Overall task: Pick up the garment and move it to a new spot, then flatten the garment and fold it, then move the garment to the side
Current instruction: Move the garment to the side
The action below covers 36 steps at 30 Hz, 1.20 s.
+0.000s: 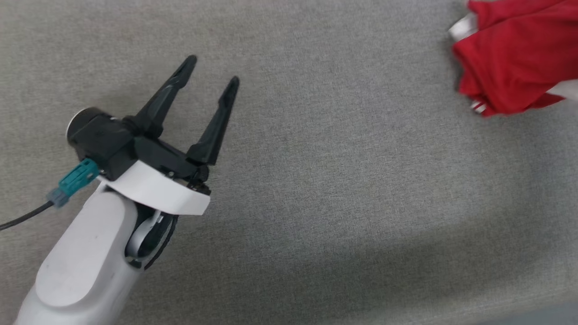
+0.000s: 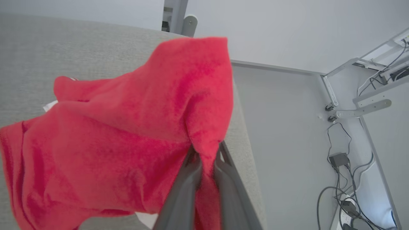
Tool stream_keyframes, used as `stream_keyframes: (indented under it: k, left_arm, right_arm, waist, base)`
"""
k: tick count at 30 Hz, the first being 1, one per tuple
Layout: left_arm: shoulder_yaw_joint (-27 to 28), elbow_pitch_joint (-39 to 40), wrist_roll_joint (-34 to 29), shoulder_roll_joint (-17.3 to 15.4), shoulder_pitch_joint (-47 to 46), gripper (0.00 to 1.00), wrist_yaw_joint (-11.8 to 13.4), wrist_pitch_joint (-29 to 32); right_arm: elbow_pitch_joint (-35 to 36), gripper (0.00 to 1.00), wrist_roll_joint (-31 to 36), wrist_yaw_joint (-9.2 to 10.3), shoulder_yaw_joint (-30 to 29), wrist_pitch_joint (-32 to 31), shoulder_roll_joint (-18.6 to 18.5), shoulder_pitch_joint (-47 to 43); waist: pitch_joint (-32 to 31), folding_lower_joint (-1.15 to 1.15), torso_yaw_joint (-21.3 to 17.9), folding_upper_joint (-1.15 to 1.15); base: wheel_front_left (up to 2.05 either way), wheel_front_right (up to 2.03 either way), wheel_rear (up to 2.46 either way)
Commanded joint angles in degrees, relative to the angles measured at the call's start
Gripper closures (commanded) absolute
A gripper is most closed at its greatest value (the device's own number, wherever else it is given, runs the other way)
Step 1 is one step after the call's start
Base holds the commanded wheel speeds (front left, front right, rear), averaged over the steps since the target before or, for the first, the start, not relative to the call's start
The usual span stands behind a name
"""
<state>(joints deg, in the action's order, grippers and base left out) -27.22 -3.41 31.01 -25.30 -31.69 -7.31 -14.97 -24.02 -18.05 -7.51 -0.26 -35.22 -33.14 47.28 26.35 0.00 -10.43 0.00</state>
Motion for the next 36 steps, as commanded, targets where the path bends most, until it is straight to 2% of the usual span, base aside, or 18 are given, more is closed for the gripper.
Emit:
stream_keyframes:
  k: [1, 6, 14, 24, 25, 27, 28, 29, 36]
  left_arm:
    - [-0.9, -0.1, 0.0, -0.3, -1.5, 0.00, -0.2, -0.3]
    - [-2.9, -0.3, 0.2, -0.2, -3.8, 0.00, -0.2, -0.3]
    - [-4.6, -0.5, 0.9, -0.2, -5.8, 0.00, -0.2, -0.3]
    - [-5.4, -1.1, 1.8, 0.2, -6.6, 0.00, -0.2, -0.3]
    - [-5.3, -1.1, 1.9, 0.2, -6.5, 0.00, -0.2, -0.3]
    - [-4.6, -1.0, 2.1, 0.2, -5.9, 0.00, -0.2, -0.3]
    - [-4.3, -0.9, 2.3, 0.2, -5.5, 0.00, -0.2, -0.3]
    - [-3.8, -0.8, 2.5, 0.2, -5.0, 0.00, -0.2, -0.3]
    - [1.0, 0.3, 4.2, 1.3, -1.2, 0.00, -0.2, -0.3]
  right_arm:
    - [-1.6, 1.00, 1.5, 0.04, -0.9, 1.5, -0.4, 1.4]
    - [-6.8, 1.00, 7.0, 0.04, -4.0, 5.2, -0.2, 3.5]
    - [-15.2, 1.00, 15.6, 0.03, -8.6, 12.4, 4.0, 5.8]
    - [-24.8, 1.00, 20.1, 0.03, -12.7, 18.5, 6.6, 9.1]
    - [-25.7, 0.97, 20.7, 0.04, -13.2, 18.8, 6.4, 9.6]
    - [-26.9, 0.51, 21.6, 0.04, -14.4, 19.5, 6.4, 10.3]
    - [-27.5, 0.03, 22.1, 0.04, -14.9, 19.9, 6.3, 10.6]
    - [-28.0, 0.00, 22.5, 0.04, -15.2, 20.2, 6.3, 10.9]
    - [-30.1, 0.00, 23.4, 0.04, -19.9, 24.0, 5.3, 12.6]
  waist:
    - [0.9, 0.00, -0.3, 0.00]
    - [2.4, 0.00, -0.1, 0.00]
    - [4.1, 0.00, 0.8, 0.00]
    - [4.6, 0.00, 2.4, 0.00]
    - [4.5, 0.00, 2.5, 0.00]
    - [4.3, 0.00, 2.6, 0.00]
    - [4.1, 0.00, 2.6, 0.00]
    - [3.9, 0.00, 2.6, 0.00]
    - [1.6, 0.00, 3.3, 0.00]
  base:
    - [0.00, 0.00, 0.00]
    - [0.00, 0.00, 0.00]
    - [0.00, 0.00, 0.00]
    - [0.00, 0.00, 0.00]
    - [0.00, 0.00, 0.00]
    - [0.00, 0.00, 0.00]
    - [0.00, 0.00, 0.00]
    - [0.00, 0.00, 0.00]
    - [0.00, 0.00, 0.00]
